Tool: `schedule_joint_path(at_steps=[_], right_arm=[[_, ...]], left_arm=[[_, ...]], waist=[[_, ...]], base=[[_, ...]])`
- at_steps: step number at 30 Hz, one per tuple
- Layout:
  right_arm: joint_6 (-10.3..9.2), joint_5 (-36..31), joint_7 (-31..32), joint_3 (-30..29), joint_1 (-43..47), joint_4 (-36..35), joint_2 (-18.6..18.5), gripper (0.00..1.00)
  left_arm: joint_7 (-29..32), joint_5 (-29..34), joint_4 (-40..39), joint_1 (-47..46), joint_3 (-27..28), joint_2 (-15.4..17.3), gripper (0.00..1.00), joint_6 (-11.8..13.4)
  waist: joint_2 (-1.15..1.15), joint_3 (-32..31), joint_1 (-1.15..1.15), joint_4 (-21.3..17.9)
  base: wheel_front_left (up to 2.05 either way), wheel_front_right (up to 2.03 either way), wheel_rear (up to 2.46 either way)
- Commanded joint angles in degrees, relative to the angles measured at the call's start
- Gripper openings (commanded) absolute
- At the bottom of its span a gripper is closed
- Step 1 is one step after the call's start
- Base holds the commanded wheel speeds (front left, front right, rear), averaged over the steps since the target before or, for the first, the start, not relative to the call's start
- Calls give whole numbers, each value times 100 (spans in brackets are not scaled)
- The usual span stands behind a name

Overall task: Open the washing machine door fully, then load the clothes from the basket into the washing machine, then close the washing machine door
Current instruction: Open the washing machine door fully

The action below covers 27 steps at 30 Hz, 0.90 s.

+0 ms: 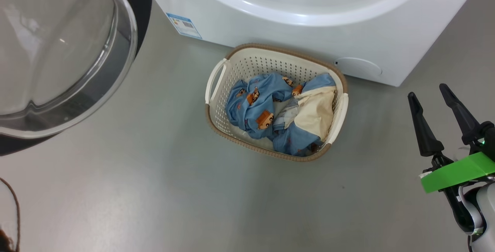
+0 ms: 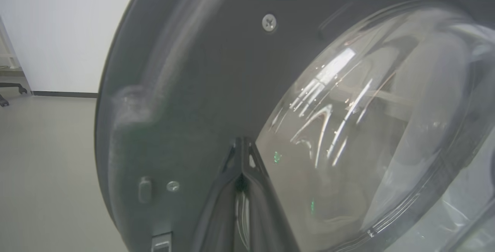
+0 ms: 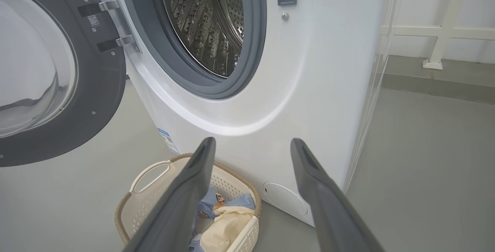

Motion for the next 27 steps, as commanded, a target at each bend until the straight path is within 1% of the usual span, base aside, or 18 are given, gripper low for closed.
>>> schedule_joint_path(at_steps=[1,3,7,8,9,11,13,14,21,27], right_arm=[[26,-44,-69,73,91,-107,-24,100],[26,-36,-69,63,128,-94,2,100],[26,-16,-69,52,235,-73,64,100],[26,-11,-69,44,259,-72,79,100],[26,-10,-69,33,289,-74,101,100],[26,-6,-69,12,340,-73,143,100],[26,-2,-69,-6,386,-74,184,100],[26,-2,-69,-6,386,-74,184,100],[26,-16,-69,-80,442,-109,284,100],[26,-23,-69,-118,431,-96,405,100]], left_arm=[[-30,67,-243,270,49,271,0,-19],[-30,2,-377,384,42,178,0,-29],[-30,-183,-702,705,-250,57,0,-35],[-30,-251,-799,806,-342,20,3,-35],[-30,-291,-908,919,-457,-1,22,-35],[-30,-368,-1155,1143,-629,-61,48,-36],[-30,-405,-1425,1361,-767,-140,100,-36],[-30,-405,-1425,1361,-767,-140,100,-36],[-30,-411,-2209,1885,-1103,-490,100,-37],[-30,-491,-2613,2151,-1643,-631,100,-37]], waist=[[0,-152,0,-11],[0,-248,0,-12],[0,-442,0,-30],[0,-492,0,-38],[0,-545,0,-50],[0,-638,0,-87],[0,-718,0,-133],[0,-718,0,-133],[0,-811,0,-383],[0,-840,0,-733]], base=[[0,0,0],[0,0,0],[0,0,0],[0,0,0],[0,0,0],[0,0,0],[0,0,0],[0,0,0],[0,0,0],[0,0,0]])
